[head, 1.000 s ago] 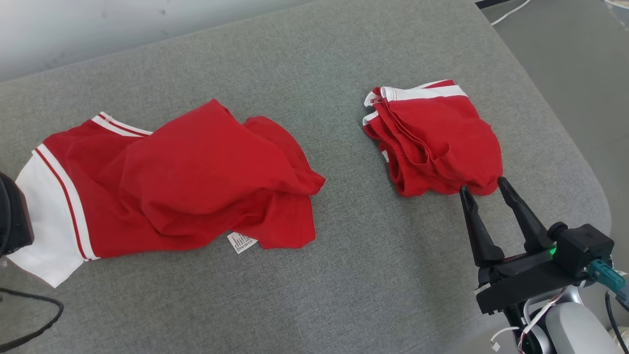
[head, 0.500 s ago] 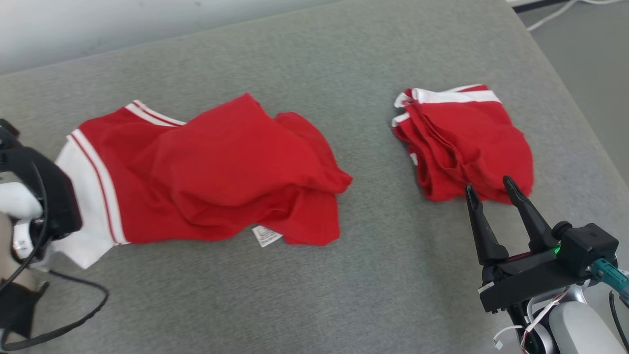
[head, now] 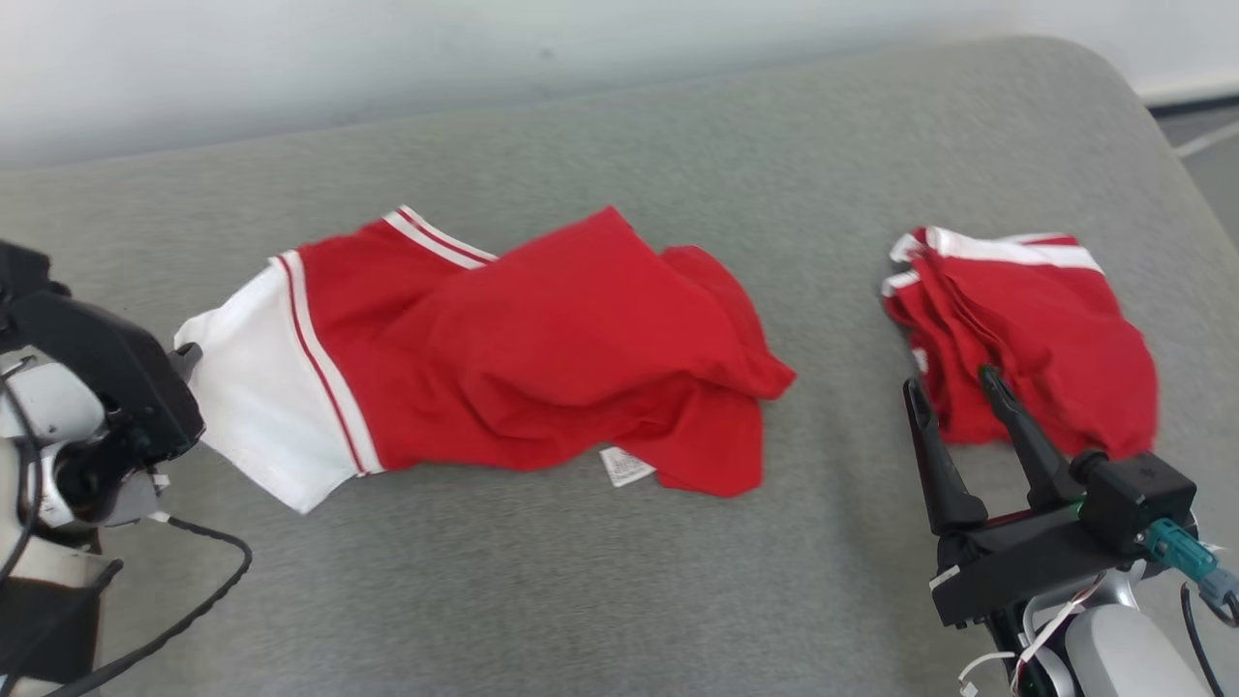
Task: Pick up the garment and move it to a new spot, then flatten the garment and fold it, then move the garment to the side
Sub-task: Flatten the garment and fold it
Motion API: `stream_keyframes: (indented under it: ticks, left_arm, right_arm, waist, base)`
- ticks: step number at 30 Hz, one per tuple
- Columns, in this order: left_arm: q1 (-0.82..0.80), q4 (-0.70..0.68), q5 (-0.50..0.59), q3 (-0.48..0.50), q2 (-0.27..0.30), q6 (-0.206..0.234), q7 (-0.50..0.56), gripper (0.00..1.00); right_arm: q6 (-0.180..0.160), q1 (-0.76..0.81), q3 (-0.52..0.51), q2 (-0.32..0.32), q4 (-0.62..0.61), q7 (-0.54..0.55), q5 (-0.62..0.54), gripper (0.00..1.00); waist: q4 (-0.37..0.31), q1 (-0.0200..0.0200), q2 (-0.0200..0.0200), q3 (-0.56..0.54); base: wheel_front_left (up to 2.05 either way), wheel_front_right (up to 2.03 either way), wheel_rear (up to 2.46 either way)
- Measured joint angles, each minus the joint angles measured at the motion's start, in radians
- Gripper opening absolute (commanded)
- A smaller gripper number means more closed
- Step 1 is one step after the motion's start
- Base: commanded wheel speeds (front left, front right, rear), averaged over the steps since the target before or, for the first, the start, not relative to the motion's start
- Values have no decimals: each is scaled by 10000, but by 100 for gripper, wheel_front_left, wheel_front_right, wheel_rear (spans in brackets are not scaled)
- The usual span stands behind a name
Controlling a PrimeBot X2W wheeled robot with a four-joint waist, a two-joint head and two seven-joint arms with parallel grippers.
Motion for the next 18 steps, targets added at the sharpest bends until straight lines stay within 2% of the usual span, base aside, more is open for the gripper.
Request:
stream_keyframes:
  ticks: [8,18]
  left_arm:
    - [275,-614,-500,345,-12,-161,75,0]
    - [1999,-1822,-811,1106,311,-46,247,0]
  right_arm:
    - [10,491,228,56,391,284,100,100]
    - [8,709,326,117,393,621,111,100]
  waist:
    - [775,-1,0,-485]
    - [1542,-2,-1,-1094]
  base:
    - [0,0,0]
    - [0,0,0]
